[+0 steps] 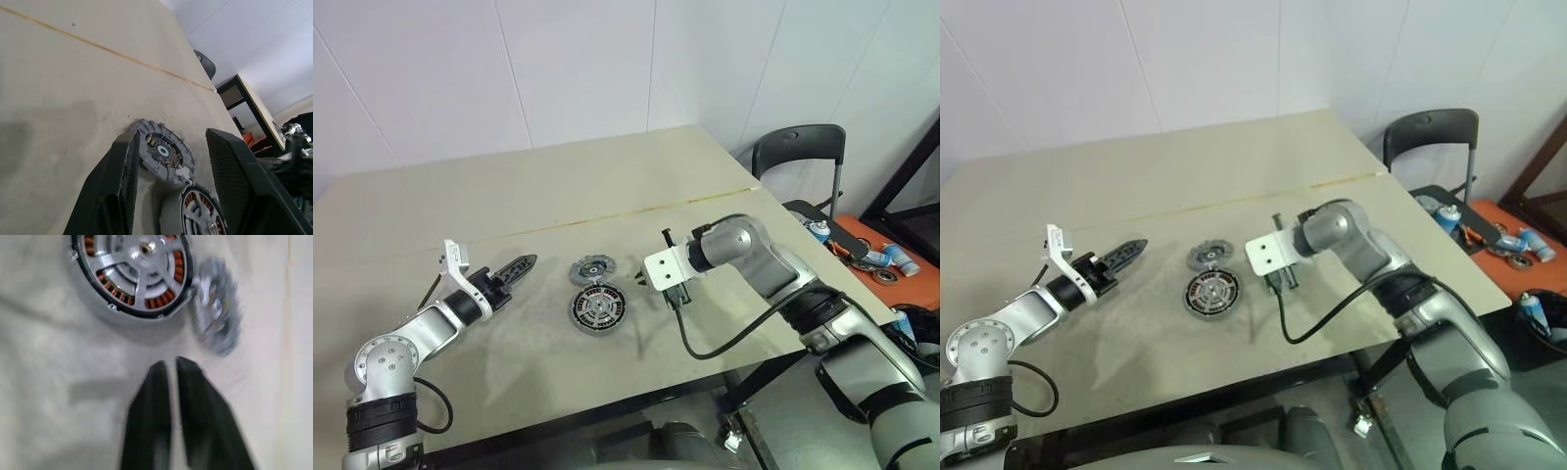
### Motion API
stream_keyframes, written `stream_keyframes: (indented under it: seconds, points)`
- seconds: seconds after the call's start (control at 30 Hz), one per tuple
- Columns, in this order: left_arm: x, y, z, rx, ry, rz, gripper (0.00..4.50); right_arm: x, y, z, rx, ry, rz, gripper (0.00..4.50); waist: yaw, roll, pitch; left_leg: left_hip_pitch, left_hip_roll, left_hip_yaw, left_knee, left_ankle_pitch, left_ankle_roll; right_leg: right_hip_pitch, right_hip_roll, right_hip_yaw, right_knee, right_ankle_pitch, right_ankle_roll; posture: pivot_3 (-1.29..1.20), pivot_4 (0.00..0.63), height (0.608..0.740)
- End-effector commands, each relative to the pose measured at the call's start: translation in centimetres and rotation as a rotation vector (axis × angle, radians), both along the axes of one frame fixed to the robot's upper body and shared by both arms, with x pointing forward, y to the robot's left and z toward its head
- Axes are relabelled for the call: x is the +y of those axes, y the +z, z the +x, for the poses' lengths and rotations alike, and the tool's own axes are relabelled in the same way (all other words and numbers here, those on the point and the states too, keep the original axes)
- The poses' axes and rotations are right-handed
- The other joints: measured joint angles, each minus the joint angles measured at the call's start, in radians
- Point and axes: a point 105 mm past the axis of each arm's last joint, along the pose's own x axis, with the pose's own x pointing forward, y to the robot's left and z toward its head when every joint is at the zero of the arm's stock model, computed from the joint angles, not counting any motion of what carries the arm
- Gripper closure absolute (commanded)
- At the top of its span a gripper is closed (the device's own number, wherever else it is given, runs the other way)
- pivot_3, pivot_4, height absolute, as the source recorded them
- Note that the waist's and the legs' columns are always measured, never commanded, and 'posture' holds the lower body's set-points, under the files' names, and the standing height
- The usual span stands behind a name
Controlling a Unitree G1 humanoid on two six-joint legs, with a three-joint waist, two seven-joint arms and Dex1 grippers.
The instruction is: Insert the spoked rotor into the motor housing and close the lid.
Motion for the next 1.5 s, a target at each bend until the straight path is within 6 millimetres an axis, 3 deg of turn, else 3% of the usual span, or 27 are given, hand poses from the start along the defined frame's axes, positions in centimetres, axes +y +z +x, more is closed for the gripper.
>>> stream_keyframes:
  seconds: [0.03,0.07,0.37,0.53,0.77,1.2,1.3,1.4,1.5]
  points:
    - [-0.2,0.8,0.3,-0.04,0.004,-0.007,2.22,1.3,2.2,0.3,-0.138,0.139,-0.028,2.99,0.002,0.0,0.0,0.0,0.0,0.0,0.0,0.0,0.0,0.0,0.0,0.0,0.0,0.0,0.0,0.0,0.0,0.74]
    - [-0.3,0.7,0.2,-0.04,0.005,-0.009,2.22,1.3,2.3,0.7,-0.186,0.156,-0.068,2.63,0.004,0.0,0.0,0.0,0.0,0.0,0.0,0.0,0.0,0.0,0.0,0.0,0.0,0.0,0.0,0.0,0.0,0.74]
    - [-0.3,-0.4,-1.3,-0.029,0.049,-0.003,2.22,1.5,-0.1,0.3,-0.25,0.407,-0.287,2.63,0.007,-0.001,0.0,0.0,0.0,-0.001,0.0,0.001,-0.001,0.0,0.0,0.001,0.0,0.0,-0.001,0.0,0.0,0.74]
    - [0.1,-0.5,-1.7,-0.026,0.077,-0.005,2.22,1.8,-0.7,0.4,-0.237,0.443,-0.324,2.63,0.006,-0.001,0.0,0.0,0.0,-0.001,0.001,0.001,-0.001,0.0,0.0,0.001,0.001,0.001,-0.001,0.0,0.0,0.74]
    - [-0.3,-0.7,-2.1,-0.02,0.076,0.004,2.22,2.3,-1.6,-1.0,-0.217,0.533,-0.319,2.63,0.008,-0.001,0.0,0.0,0.0,-0.001,0.001,0.001,-0.001,0.0,0.0,0.001,0.002,0.001,-0.001,0.0,0.0,0.74]
    - [-0.3,-0.9,-2.0,-0.011,0.085,0.008,2.22,2.5,-3.1,-0.8,-0.2,0.521,-0.324,2.63,0.006,-0.001,0.0,0.0,0.0,-0.001,0.001,0.001,-0.001,0.0,0.0,0.001,0.002,0.001,-0.002,0.0,0.0,0.74]
    - [-0.2,-0.8,-1.8,-0.012,0.086,0.011,2.22,2.8,-3.4,-0.7,-0.202,0.524,-0.326,3.23,0.007,-0.001,0.0,0.001,0.0,-0.001,0.001,0.001,-0.001,0.0,0.0,0.001,0.003,0.001,-0.002,0.0,0.0,0.74]
    - [-0.2,-0.8,-1.8,-0.011,0.086,0.012,2.22,2.8,-3.6,-0.6,-0.213,0.531,-0.331,4.25,0.007,-0.002,-0.001,0.002,0.0,-0.001,0.001,0.001,-0.001,0.002,0.0,0.001,0.003,0.001,-0.002,0.0,0.0,0.74]
    - [-0.3,-0.8,-1.9,-0.011,0.089,0.01,2.22,2.7,-3.7,-0.5,-0.22,0.537,-0.336,4.43,0.004,-0.001,0.0,0.007,0.0,0.0,0.001,0.001,-0.001,0.007,0.001,0.001,0.003,0.001,-0.002,0.0,0.0,0.74]
